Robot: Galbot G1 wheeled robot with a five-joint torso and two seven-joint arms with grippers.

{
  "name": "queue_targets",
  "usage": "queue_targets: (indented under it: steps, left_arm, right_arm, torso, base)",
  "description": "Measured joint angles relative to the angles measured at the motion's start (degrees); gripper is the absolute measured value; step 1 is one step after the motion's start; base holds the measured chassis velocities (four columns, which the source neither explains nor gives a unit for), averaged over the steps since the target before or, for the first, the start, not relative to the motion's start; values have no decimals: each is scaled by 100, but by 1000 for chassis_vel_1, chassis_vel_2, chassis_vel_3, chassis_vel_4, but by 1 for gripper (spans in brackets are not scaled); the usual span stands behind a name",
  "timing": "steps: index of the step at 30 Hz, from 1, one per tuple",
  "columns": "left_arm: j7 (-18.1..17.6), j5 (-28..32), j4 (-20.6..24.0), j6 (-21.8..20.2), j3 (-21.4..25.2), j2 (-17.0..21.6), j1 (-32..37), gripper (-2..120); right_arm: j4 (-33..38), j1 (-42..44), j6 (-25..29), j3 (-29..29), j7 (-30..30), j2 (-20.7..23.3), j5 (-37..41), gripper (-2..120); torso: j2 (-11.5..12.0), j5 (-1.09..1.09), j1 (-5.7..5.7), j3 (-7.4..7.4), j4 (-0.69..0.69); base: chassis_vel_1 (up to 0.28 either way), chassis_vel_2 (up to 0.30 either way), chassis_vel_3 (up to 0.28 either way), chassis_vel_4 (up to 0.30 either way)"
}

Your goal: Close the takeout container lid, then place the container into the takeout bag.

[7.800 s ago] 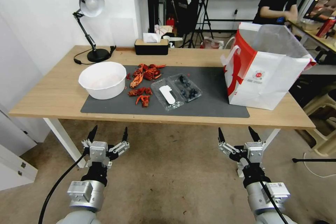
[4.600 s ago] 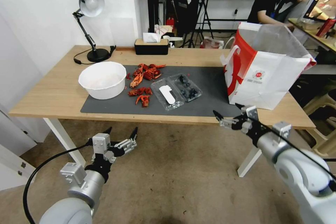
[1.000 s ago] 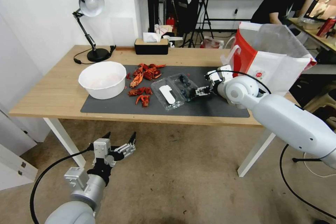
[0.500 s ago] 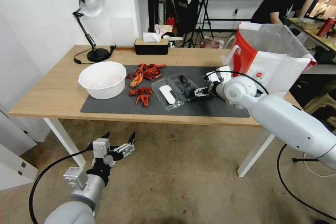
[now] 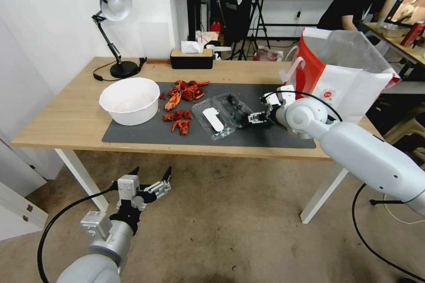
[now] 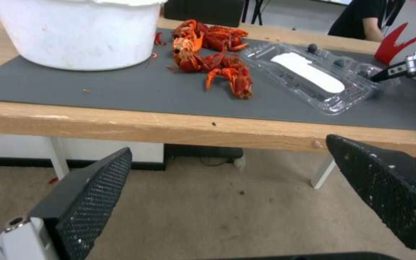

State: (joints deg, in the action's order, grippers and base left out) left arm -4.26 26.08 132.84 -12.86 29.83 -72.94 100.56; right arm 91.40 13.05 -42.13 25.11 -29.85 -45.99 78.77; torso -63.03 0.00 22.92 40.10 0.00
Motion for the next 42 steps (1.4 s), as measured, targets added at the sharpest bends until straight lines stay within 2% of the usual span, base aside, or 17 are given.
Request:
queue_targets:
  steps: [42]
  left_arm:
    - [-16,-16,11,52,1,13,-15,100]
  right_arm:
    - [935,154,-1,220,-651,336,654,100]
  torso:
    - [0,0,0,0,0]
  base:
    - [0,0,0,0]
